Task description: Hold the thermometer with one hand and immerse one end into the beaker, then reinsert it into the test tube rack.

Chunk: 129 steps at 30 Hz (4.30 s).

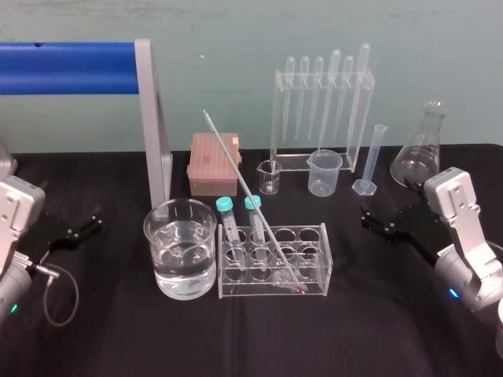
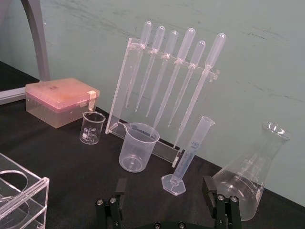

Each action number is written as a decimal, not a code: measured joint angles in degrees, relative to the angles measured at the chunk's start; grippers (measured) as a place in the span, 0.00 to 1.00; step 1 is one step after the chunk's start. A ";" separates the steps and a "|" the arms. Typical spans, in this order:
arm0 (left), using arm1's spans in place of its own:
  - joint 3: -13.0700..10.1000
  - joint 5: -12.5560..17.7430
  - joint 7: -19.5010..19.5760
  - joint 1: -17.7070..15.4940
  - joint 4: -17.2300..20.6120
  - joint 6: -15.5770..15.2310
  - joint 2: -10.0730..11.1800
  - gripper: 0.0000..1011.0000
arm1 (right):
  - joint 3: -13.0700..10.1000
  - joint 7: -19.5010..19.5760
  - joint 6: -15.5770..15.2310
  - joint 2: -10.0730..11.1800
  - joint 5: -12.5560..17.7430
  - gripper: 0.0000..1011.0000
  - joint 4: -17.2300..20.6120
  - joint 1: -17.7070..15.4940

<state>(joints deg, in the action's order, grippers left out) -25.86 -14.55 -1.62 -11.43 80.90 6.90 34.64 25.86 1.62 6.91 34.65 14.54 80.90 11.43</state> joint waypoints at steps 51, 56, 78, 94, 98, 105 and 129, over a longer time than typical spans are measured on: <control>0.00 0.00 0.00 0.00 0.00 0.00 0.00 1.00 | 0.00 -0.01 -0.01 0.00 0.00 0.99 -0.01 0.00; 0.00 0.00 0.00 0.00 0.00 0.00 0.00 1.00 | -0.17 -0.54 -0.34 0.06 0.31 0.99 0.11 -0.01; 0.00 0.00 0.00 0.00 0.00 0.00 0.00 1.00 | -2.68 -31.19 -23.38 1.20 24.14 0.99 11.51 11.73; 0.00 0.00 0.00 0.00 0.00 0.00 0.00 1.00 | 8.11 -31.80 -24.16 -5.74 19.61 0.99 4.79 20.89; 0.00 0.00 0.00 0.00 0.00 0.00 0.00 1.00 | 9.18 -31.35 -24.16 -7.12 18.60 0.99 3.10 21.65; 0.00 0.00 0.00 0.00 0.00 0.00 0.00 1.00 | 10.08 -31.47 -24.24 -8.66 17.88 0.99 1.48 22.41; 0.00 0.00 0.00 0.00 0.00 0.00 0.00 1.00 | 9.60 -31.25 -23.62 -9.83 17.65 0.90 0.65 22.92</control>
<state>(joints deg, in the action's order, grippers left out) -25.86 -14.55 -1.62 -11.43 80.90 6.90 34.65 35.46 -29.63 -16.71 24.82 32.19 81.55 34.35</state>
